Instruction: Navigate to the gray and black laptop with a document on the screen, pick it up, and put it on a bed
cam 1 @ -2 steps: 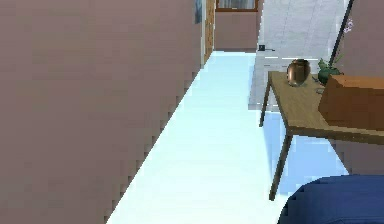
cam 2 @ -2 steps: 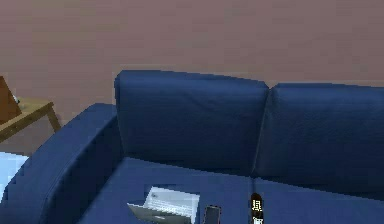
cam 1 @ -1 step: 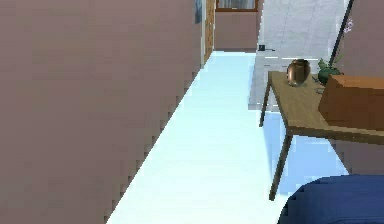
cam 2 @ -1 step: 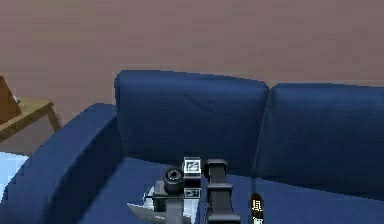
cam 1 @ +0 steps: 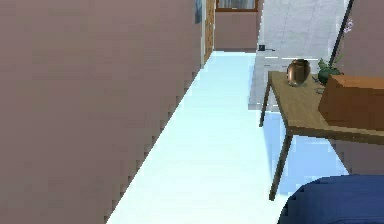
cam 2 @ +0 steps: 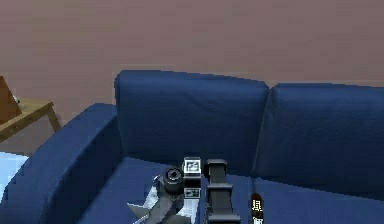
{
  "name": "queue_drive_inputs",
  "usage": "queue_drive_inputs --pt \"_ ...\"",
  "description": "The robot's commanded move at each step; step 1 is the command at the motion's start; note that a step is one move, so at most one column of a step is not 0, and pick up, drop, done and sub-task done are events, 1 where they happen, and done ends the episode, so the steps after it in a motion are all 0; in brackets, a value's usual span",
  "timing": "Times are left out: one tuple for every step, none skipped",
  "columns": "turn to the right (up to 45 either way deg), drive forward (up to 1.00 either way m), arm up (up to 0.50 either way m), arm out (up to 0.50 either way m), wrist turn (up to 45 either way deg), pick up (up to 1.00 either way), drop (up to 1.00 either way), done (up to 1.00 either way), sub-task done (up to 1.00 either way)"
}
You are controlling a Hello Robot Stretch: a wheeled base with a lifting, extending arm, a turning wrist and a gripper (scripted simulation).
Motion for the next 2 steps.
queue_drive_inputs --pt "0.0 0.0 0.0 0.0 45.0 0.0 0.0 0.0 0.0" --pt "0.0 0.0 0.0 0.0 45.0 0.0 0.0 0.0 0.0"
